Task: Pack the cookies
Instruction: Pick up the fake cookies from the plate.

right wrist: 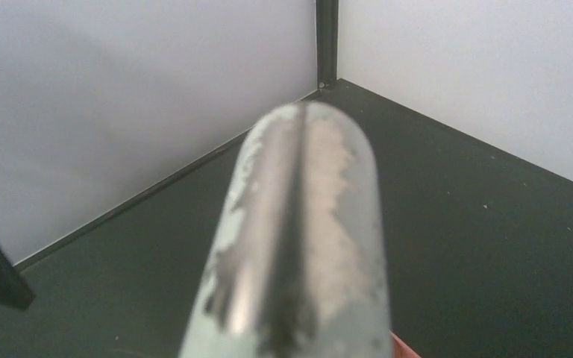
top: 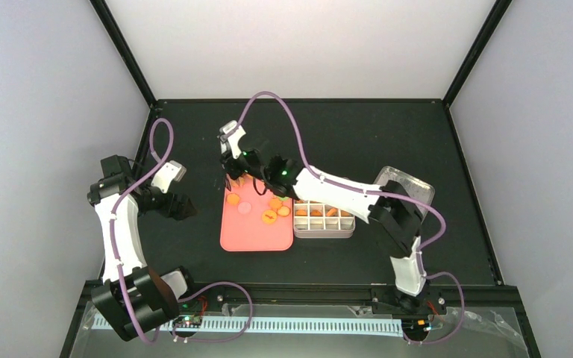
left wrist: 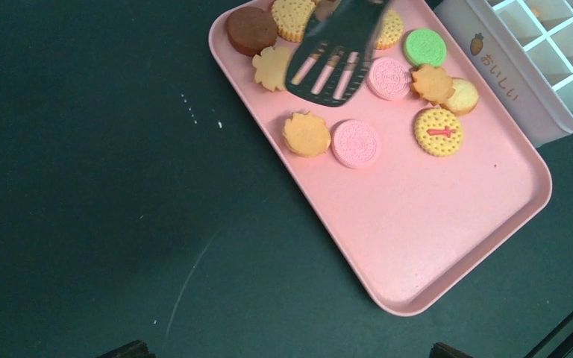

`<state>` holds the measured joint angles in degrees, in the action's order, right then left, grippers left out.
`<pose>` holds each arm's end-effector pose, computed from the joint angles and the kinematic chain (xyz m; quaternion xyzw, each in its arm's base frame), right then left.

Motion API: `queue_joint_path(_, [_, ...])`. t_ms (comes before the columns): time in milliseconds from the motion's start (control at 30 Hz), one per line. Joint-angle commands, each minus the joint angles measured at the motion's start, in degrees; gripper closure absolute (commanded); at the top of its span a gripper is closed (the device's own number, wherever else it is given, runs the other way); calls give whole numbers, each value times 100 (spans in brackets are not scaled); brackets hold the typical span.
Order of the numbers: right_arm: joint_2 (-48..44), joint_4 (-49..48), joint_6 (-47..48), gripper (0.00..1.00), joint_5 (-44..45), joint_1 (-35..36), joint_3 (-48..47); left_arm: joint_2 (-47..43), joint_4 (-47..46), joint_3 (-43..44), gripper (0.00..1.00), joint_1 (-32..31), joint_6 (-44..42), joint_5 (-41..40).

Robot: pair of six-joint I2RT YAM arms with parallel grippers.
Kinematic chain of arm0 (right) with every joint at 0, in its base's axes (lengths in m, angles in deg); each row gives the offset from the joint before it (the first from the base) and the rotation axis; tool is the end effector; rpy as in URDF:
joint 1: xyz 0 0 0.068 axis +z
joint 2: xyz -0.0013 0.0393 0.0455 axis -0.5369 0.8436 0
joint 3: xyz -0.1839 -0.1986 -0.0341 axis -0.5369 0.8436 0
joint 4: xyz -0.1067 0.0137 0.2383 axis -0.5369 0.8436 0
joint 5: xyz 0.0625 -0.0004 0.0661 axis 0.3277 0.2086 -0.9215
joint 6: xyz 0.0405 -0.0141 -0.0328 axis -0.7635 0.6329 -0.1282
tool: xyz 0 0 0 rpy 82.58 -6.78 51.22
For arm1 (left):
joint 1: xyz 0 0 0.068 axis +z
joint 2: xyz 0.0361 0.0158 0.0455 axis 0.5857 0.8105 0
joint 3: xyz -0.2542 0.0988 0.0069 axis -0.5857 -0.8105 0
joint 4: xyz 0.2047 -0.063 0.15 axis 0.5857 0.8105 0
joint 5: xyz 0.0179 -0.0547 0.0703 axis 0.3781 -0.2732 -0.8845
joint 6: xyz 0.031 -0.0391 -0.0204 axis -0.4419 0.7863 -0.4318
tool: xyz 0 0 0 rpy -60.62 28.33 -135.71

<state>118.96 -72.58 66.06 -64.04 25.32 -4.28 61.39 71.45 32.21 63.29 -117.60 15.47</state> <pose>0.2547 0.3966 0.2985 -0.3050 0.7554 0.2789 0.5085 0.1698 0.0637 0.2830 0.2149 0.9120 -0.1662 0.3073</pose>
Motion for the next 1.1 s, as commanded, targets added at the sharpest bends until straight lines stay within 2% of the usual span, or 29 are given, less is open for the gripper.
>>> queue_joint_path(0, [448, -69, 151, 70, 147, -20, -668, -44, 165, 203, 1, 86, -134, -100])
queue_joint_path(300, [1153, 243, 136, 67, 267, -271, -1401, -13, 177, 262, 1, 95, -139, -125])
queue_joint_path(700, [1366, 329, 23, 65, 136, -349, -1164, 77, 103, 297, 1, 96, -86, -55])
queue_joint_path(1067, [1790, 578, -138, 61, -59, -348, -1467, 17, 114, 279, 1, 97, -134, -91])
